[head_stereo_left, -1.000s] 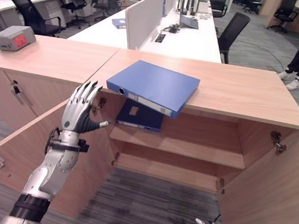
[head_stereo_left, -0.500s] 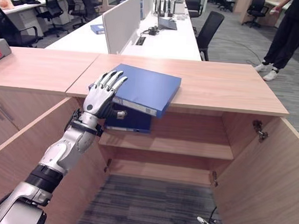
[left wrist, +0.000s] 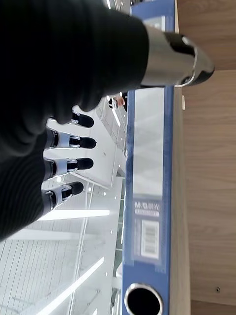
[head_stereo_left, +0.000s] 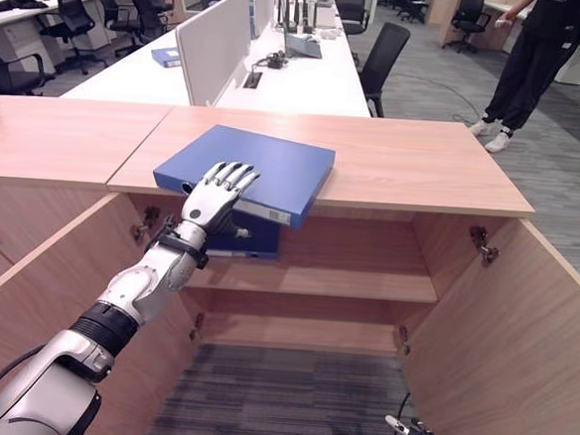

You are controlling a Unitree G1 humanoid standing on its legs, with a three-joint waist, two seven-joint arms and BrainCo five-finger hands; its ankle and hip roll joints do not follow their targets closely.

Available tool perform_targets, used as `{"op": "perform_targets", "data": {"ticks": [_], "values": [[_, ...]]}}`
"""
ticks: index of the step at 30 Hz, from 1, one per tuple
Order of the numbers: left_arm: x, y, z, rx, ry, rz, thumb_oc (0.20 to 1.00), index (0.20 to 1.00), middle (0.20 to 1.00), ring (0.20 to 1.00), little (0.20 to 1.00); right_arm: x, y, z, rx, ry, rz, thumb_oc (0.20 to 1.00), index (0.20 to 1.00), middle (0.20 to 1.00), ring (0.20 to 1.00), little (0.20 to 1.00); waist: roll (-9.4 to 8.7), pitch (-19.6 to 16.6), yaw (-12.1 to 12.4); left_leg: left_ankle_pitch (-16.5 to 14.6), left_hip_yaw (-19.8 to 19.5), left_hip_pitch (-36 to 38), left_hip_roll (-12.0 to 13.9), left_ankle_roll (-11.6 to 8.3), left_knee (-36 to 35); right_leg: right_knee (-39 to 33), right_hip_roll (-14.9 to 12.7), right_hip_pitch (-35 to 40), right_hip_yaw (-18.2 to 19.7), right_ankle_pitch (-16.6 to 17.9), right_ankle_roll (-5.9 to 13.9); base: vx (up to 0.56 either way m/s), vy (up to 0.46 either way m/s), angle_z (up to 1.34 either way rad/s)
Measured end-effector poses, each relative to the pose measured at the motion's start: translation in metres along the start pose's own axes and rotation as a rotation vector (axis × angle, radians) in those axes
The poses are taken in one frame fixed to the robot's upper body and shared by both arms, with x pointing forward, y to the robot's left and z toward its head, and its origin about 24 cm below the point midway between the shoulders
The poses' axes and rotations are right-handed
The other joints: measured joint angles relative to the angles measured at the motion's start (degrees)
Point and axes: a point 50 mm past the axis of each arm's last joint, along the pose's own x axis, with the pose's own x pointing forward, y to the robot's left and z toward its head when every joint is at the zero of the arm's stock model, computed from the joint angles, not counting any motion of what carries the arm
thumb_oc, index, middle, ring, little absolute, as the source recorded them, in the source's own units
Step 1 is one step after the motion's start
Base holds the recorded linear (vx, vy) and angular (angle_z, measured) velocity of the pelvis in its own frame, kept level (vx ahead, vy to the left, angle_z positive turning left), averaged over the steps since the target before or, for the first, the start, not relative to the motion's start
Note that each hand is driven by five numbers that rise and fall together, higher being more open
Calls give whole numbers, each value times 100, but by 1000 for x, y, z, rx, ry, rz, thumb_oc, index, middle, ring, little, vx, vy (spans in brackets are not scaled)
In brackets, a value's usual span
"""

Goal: Put the empty folder in the office cabinet

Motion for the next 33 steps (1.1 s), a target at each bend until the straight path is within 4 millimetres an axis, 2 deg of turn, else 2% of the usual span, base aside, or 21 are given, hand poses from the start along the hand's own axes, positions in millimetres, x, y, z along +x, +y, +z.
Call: {"op": "perform_targets", "data": {"ticks": [6, 19, 29, 33], "values": [[0, -2, -2, 11, 11, -16, 1000, 1000, 1000, 1000, 1000, 0, -1, 0, 6, 1, -3, 1000, 1000, 1000, 1000, 1000, -23, 31, -29, 1, 114, 3, -1, 7, 0, 0, -1, -76, 123, 30, 2, 10, 21, -10], [6, -7, 2, 52, -23, -60, 1000, 1000, 1000, 1000, 1000, -1, -4, -7, 14, 30, -17, 1000, 1000, 1000, 1000, 1000, -15, 76, -83, -10, 130, 10, -1, -4, 0, 0, -2, -82, 138, 31, 4, 1, 2, 0], [19, 5, 1, 81, -34, -26, 1000, 1000, 1000, 1000, 1000, -1, -4, -6, 14, 28, -15, 1000, 1000, 1000, 1000, 1000, 18, 194, -188, 7, 137, 23, -1, 19, 0, 0, 0, -74, 142, 34, 6, 0, 0, 0], [19, 3, -3, 98, -16, -38, 1000, 1000, 1000, 1000, 1000, -1, -4, -6, 14, 28, -15, 1000, 1000, 1000, 1000, 1000, 21, 195, -192, 9, 150, 39, -1, 22, 0, 1, 1, -70, 156, 34, 6, 0, 0, 0]]}}
